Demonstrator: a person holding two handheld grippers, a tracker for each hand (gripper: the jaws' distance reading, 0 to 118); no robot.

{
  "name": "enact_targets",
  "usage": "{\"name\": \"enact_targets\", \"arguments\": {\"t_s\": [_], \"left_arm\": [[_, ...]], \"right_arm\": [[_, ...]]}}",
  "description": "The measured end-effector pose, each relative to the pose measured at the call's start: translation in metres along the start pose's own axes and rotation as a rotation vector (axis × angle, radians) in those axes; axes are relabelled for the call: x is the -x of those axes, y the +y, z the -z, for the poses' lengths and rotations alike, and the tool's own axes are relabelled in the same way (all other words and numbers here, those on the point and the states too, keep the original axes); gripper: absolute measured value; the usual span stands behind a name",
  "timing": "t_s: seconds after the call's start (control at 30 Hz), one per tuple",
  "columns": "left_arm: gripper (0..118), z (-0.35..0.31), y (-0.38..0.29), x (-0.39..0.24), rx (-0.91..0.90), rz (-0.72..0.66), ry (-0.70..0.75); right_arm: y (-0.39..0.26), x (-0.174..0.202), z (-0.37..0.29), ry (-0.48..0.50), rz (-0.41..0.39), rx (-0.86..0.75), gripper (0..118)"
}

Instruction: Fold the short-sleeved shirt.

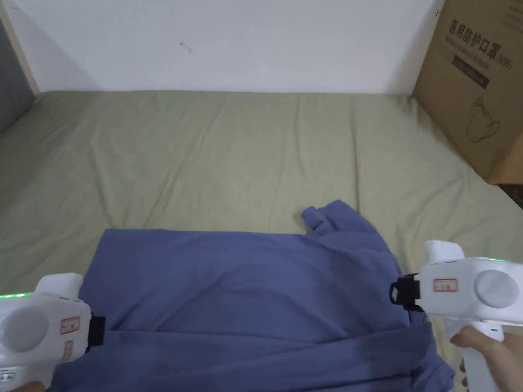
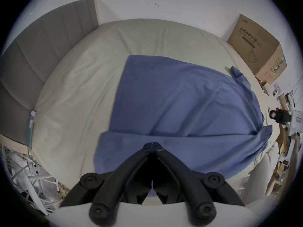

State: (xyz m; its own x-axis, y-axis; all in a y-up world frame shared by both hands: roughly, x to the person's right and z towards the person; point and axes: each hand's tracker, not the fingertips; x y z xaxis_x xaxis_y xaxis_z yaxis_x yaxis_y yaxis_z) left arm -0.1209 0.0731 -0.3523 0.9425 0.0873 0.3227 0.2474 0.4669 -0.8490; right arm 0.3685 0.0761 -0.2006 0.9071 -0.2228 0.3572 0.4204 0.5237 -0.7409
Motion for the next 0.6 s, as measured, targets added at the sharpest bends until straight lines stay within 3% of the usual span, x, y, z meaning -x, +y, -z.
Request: {"name": "enact_targets", "arguments": {"t_s": [0.1,0.23,0.27,0.3,0.4,0.53,0.57,0.6], "left_arm": [[0,0.008,0.012,-0.009,0.002,0.012,0.006],[0,0.021,0.028,-0.011,0.009,0.006,0.006],[0,0.024,0.031,-0.011,0.018,-0.001,0.003],[0,0.027,0.034,-0.011,0.023,-0.005,0.002],[0,0.038,0.041,-0.012,0.039,-0.008,0.007],[0,0.053,0.049,-0.013,0.069,0.000,0.013],[0,0.056,0.050,-0.013,0.076,0.002,0.020],[0,0.059,0.052,-0.013,0.082,0.006,0.022]], "right_arm": [[0.026,-0.001,0.024,-0.013,-0.004,0.006,0],[0.078,-0.013,0.064,-0.016,0.009,0.052,35],[0.091,-0.016,0.077,-0.023,-0.009,0.072,68],[0.101,-0.020,0.086,-0.033,-0.016,0.062,91],[0.136,-0.031,0.116,-0.083,-0.006,0.079,91],[0.147,-0.049,0.158,-0.077,0.046,0.142,90],[0.143,-0.049,0.165,-0.092,0.034,0.175,88],[0.140,-0.049,0.171,-0.098,0.028,0.197,77]]}}
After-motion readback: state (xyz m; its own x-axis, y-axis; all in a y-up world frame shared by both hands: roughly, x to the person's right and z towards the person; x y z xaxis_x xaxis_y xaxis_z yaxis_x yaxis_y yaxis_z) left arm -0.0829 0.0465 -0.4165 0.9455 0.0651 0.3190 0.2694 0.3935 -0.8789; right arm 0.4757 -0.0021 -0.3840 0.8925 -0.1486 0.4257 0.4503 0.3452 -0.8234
